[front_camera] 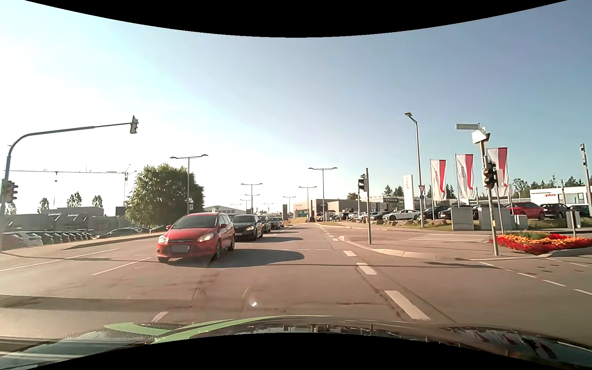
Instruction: Follow the waypoints while adhering to traffic rules and regulations
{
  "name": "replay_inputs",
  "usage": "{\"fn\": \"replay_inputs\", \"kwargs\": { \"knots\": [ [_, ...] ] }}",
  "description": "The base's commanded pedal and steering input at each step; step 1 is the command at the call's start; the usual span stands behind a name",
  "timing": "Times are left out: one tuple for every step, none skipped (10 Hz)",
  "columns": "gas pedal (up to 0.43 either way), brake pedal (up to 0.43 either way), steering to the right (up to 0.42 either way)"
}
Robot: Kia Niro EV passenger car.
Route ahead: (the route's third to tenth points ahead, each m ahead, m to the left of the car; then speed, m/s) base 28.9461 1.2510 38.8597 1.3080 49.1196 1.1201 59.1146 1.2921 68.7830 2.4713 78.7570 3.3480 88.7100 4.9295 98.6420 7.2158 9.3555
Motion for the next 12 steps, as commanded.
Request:
{"fn": "replay_inputs", "kwargs": {
  "knots": [
    [0.421,0.000,0.007],
    [0.409,0.000,0.007],
    [0.398,0.000,0.006],
    [0.398,0.000,0.006],
    [0.378,0.000,0.007],
    [0.370,0.000,0.007],
    [0.339,0.000,0.006],
    [0.319,0.000,0.006],
    [0.311,0.000,0.006],
    [0.311,0.000,0.006],
    [0.311,0.000,0.006],
    [0.311,0.000,0.006]
  ]
}}
